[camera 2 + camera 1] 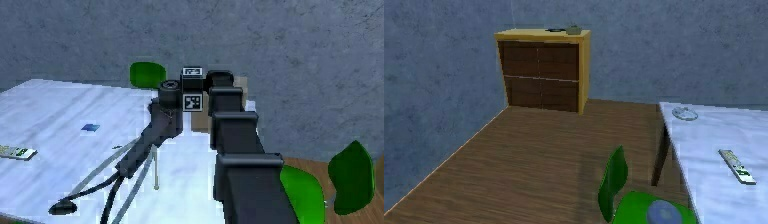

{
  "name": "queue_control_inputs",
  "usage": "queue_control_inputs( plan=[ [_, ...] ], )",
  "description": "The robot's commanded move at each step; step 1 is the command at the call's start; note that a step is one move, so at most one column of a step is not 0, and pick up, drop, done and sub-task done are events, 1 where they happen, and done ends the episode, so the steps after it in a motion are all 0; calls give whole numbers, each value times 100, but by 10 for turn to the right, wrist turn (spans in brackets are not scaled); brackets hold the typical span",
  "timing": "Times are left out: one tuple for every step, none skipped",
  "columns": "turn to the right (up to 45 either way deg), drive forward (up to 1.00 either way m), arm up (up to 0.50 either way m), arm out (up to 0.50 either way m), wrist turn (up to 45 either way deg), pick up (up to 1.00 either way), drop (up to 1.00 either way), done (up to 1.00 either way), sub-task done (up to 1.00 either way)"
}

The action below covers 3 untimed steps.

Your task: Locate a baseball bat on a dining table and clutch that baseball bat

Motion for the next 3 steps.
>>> queue_control_inputs(
  plan=[
    [0,0,0,0,450,0,0,0,0],
    [0,0,0,0,450,0,0,0,0],
    [0,0,0,0,150,0,0,0,0]
  ],
)
